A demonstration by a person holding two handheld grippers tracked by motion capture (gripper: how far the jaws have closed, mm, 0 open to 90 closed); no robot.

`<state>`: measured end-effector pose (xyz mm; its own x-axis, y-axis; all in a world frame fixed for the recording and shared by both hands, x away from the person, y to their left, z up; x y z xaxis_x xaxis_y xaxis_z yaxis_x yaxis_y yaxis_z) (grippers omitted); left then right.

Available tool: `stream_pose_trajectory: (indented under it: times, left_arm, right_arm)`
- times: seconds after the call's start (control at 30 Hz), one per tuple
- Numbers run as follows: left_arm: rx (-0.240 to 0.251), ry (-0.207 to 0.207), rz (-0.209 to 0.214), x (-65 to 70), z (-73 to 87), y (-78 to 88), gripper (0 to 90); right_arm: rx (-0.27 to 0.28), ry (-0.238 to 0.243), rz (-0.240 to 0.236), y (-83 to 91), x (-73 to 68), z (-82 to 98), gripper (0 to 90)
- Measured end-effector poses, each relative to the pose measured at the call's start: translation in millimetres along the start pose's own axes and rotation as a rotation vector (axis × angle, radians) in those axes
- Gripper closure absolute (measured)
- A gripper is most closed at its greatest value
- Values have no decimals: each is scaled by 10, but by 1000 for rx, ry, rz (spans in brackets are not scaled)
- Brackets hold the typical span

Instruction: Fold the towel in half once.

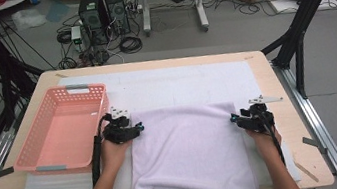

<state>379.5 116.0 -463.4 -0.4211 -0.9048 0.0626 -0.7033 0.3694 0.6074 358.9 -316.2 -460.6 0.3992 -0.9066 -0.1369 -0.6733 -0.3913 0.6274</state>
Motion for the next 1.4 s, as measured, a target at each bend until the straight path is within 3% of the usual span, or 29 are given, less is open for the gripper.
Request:
stream_pose_trajectory:
  times: [0.1, 0.23, 0.27, 0.37, 0.4, 0.5, 1.1, 1.27, 1.4]
  left_arm:
    - [2, 8, -10, -15, 1, 8, 549]
    - [4, 2, 54, 27, 4, 3, 763]
    - [4, 2, 51, 39, 2, -1, 820]
    - [0, 53, 71, 11, 3, -5, 833]
    - [-2, 74, 75, 1, 4, -5, 837]
    - [-3, 121, 81, -9, 4, -8, 844]
    - [12, 129, 91, -24, 4, -9, 851]
    - [53, 164, 90, -55, -105, 3, 855]
    - [73, 164, 82, -73, -254, -6, 855]
  right_arm:
    - [-16, 12, 12, -33, -22, 5, 508]
    - [-26, 44, 19, -32, -55, 6, 604]
    - [-27, 46, 11, -36, -69, 6, 640]
    - [-29, 40, -16, -41, -93, 8, 794]
    - [-30, 34, -37, -42, -99, 11, 820]
    - [-33, 51, -19, -41, -133, 8, 834]
    - [-15, 32, -33, -40, -108, 23, 849]
    - [23, 26, -19, -30, -71, -8, 855]
    - [64, 29, -8, -2, -44, -92, 856]
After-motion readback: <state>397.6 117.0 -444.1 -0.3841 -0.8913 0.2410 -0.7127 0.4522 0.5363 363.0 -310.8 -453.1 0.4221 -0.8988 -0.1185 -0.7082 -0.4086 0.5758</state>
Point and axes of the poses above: each handheld gripper's, and its own axes: y roughly backward along the jaws, z roughly out of its underside, x roughly to its right, the point moved 2 cm from there along -y, roughly forward along the jaws, and after that the axes turned 2 degrees about -z, right-handed, at the moved point
